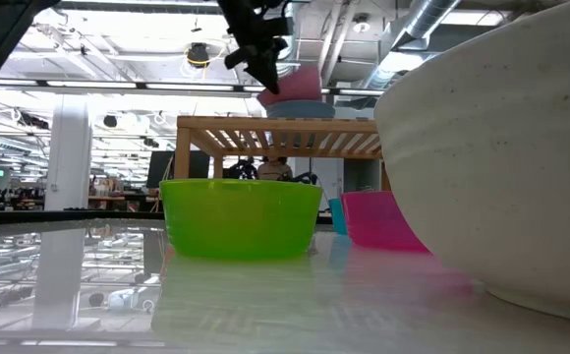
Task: Place and stack bowls onto a shelf
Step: Stack the left pink bowl on top of the blue bowl on the shelf
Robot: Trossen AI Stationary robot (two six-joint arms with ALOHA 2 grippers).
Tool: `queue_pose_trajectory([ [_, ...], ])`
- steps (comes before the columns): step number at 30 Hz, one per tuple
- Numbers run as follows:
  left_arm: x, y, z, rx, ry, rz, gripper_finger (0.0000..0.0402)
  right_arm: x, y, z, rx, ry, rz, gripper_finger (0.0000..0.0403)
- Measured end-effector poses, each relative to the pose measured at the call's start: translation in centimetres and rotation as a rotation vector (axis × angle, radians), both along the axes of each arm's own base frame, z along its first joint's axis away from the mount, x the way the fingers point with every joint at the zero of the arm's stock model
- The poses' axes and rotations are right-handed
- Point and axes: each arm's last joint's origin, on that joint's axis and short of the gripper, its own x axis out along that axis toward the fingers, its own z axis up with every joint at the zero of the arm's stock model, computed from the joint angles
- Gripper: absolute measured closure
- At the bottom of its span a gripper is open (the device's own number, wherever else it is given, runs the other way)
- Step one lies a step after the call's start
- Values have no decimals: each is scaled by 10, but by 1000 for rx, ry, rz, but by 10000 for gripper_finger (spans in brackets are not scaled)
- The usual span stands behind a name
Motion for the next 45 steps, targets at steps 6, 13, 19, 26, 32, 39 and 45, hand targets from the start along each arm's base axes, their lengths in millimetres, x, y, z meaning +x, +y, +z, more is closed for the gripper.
queue_pose_trajectory([
  [6, 0, 0, 1, 7, 0, -17, 401, 0, 0, 0, 0, 0, -7, 300],
  [13, 5, -3, -7, -3, 45, -69, 401, 0, 0, 0, 0, 0, -7, 300],
  [19, 5, -3, -6, 5, 42, -74, 401, 0, 0, 0, 0, 0, -7, 300],
  [26, 5, -4, -6, 15, 54, -93, 401, 0, 0, 0, -1, 0, -7, 300],
  [32, 6, -4, -6, 7, 42, -89, 390, 0, 0, 0, -2, 0, -7, 300],
  [39, 9, -3, -3, 24, -6, -74, 335, 0, 0, 0, -7, 2, -6, 300],
  [45, 10, 0, 0, 82, -13, -33, 306, 0, 0, 0, -10, 2, -6, 300],
])
